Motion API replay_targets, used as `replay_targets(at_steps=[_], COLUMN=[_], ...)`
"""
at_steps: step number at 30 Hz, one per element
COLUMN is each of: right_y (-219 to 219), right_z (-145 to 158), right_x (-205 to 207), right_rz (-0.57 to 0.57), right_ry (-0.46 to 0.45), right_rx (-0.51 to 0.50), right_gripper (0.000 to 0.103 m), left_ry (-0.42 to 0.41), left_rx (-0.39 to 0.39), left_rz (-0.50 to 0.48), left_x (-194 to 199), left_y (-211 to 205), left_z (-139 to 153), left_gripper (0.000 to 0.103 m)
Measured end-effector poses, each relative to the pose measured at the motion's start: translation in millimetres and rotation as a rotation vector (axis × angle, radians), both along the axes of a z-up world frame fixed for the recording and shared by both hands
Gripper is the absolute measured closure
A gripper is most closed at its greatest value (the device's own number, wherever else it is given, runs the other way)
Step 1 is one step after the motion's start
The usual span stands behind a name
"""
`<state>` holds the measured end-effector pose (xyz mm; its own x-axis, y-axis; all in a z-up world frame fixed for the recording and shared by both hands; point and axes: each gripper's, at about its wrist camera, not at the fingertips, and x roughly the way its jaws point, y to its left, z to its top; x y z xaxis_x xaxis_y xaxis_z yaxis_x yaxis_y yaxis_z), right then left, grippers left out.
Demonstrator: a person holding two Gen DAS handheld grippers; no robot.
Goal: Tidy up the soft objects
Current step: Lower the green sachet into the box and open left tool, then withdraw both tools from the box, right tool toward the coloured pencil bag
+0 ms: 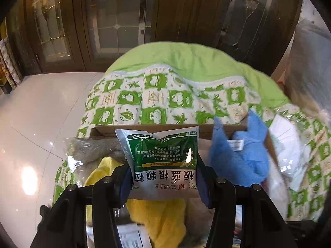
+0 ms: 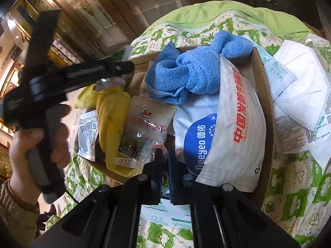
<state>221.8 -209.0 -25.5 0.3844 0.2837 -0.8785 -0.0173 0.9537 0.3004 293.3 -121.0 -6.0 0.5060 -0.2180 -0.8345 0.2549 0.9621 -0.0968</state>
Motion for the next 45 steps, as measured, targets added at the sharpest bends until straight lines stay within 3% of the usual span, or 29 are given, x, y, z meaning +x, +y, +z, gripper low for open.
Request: replay_targets(at_steps=[7,12,17,22,32,40,45], right_y=[3,0,-7,-8,-9,-11,-31], right_z=[-3,-4,-1,8,15,24,45], right_x=[3,4,2,-3,-11,-22,-45], right_rz=[-0.001,-0.012,-0.040,-0.047,-0.052,-0.043,-0.068], right_ry=[0.004,-0.001,-0.015,-0.046,-0.059,-0.060,-0.079], right_rx=[-0.007,0.012,0.046,0.074,0.094,0.112,0.141], right_gripper=[0.098,0.098,0.094,0.068,0.064,0.061,0.035], left_ry=[0.012,0.000,0.017,0.013,0.005,-0.029,-0.055], left_rx=[0.014,0.021,0.005,0.032,0.072,0.006,-0.038], left_rz=[0.028,0.026,0.025,0.019,0.043,0.052,0.026], left_x=[2,0,-2,-6,1,-9,-58], left_y=[6,6,11,11,3,15,30], left_z=[-17,-12,-4,2,1,34,53], left_gripper=[0.042,0.024,0.022,0.018,0.016,0.013,0.009])
